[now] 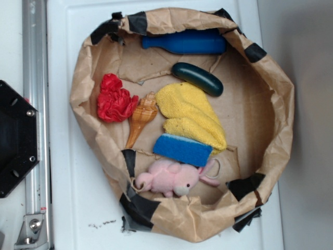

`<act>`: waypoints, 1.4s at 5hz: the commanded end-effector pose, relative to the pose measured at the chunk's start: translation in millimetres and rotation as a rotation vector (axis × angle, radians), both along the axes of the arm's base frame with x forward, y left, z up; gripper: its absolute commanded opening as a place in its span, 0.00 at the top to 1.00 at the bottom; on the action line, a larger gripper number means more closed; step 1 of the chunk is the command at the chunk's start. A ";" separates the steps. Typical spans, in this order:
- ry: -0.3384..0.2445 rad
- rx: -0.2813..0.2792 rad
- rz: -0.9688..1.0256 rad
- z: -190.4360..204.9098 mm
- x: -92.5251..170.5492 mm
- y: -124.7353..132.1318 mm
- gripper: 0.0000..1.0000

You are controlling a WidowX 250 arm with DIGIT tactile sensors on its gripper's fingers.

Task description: Grab the plastic pickle.

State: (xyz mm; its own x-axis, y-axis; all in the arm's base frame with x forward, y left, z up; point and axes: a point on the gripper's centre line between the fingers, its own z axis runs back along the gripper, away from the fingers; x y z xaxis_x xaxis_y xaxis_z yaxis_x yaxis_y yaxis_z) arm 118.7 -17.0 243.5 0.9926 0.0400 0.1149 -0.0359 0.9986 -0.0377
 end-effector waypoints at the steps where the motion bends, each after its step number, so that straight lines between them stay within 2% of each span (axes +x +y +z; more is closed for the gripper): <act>1: 0.000 0.000 0.000 0.0 0.0 0.0 0.00; 2: -0.134 -0.019 -0.237 -7.5 45.6 10.7 0.00; 3: -0.083 0.087 -0.242 -48.6 95.4 11.4 0.00; 4: 0.003 0.141 -0.261 -102.3 138.7 17.0 0.00; 5: 0.041 0.135 -0.230 -140.0 156.6 31.0 0.00; 6: 0.103 0.149 -0.241 -178.6 167.9 48.2 0.00; 7: 0.097 0.078 -0.283 -189.4 167.1 65.7 0.00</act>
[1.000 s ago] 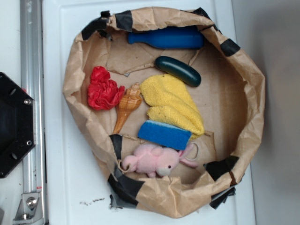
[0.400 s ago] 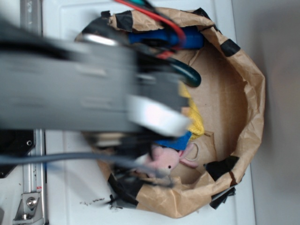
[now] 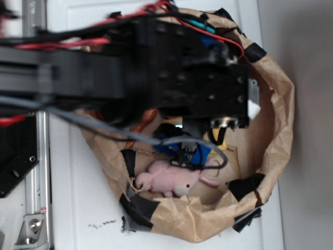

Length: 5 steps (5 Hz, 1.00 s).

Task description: Grab the plastic pickle.

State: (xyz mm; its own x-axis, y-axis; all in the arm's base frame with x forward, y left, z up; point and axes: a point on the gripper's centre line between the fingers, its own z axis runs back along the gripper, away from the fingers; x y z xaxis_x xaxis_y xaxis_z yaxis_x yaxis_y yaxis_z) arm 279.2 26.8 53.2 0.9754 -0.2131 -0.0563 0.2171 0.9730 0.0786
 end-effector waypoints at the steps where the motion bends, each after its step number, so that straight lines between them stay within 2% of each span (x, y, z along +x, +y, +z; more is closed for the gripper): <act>1: -0.168 -0.132 -0.030 33.1 1.5 28.8 0.00; 2: -0.187 -0.157 0.006 34.6 8.2 42.8 0.00; 3: -0.143 -0.090 -0.005 13.4 14.6 43.4 0.00; 4: -0.118 -0.107 -0.050 -2.3 14.1 39.5 0.00; 5: -0.095 -0.088 -0.064 -13.8 12.3 37.7 0.00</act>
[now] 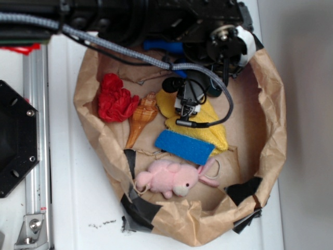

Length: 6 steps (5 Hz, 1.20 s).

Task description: Grab the plastic pickle.

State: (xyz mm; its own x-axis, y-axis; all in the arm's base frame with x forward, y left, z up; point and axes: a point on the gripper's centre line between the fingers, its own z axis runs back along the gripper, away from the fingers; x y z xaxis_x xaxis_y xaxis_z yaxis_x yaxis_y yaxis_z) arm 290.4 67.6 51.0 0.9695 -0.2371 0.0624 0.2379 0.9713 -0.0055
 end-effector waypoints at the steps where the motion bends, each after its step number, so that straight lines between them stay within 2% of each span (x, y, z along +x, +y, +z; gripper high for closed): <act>1: 0.007 0.032 -0.053 -16.1 -1.0 -6.5 0.00; 2: 0.015 0.024 -0.103 -27.3 -4.6 -13.4 0.00; 3: 0.030 0.054 -0.206 -39.6 -6.8 -23.1 0.00; 4: 0.062 0.061 -0.242 -55.3 -2.3 -25.7 0.06; 5: 0.092 0.068 -0.255 -68.6 -5.0 -26.2 1.00; 6: 0.078 0.073 -0.257 -61.7 -5.4 -28.3 1.00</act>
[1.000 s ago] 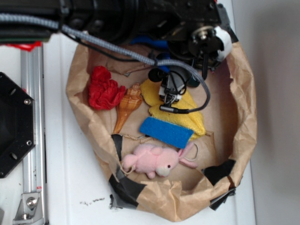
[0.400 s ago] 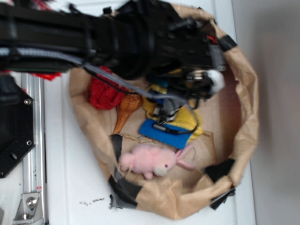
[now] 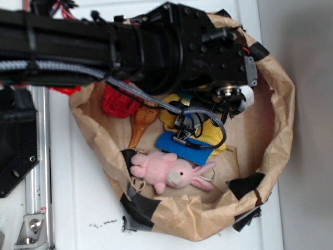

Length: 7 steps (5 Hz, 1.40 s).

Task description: Grab the plastic pickle.

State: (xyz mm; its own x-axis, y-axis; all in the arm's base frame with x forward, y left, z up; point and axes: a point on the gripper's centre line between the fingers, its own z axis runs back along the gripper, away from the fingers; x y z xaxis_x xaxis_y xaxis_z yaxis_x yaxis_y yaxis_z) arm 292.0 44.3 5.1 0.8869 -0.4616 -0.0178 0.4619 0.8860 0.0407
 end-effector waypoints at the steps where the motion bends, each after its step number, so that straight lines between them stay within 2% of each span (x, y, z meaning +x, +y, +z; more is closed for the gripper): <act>1: -0.006 -0.003 -0.018 1.2 -7.3 -4.6 1.00; 3: -0.075 -0.030 -0.018 67.5 -8.0 -8.3 1.00; 4: -0.141 -0.067 0.034 108.7 -11.8 -14.4 1.00; 5: -0.167 -0.069 0.044 118.3 -12.7 -21.9 1.00; 6: -0.157 -0.051 0.037 112.8 -12.7 -27.9 1.00; 7: -0.174 -0.062 0.160 120.1 -17.4 -31.1 1.00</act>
State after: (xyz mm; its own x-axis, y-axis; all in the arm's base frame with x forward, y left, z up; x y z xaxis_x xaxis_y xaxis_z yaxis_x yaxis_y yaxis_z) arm 275.4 15.8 118.4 0.9496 -0.2878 0.1246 0.2869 0.9576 0.0254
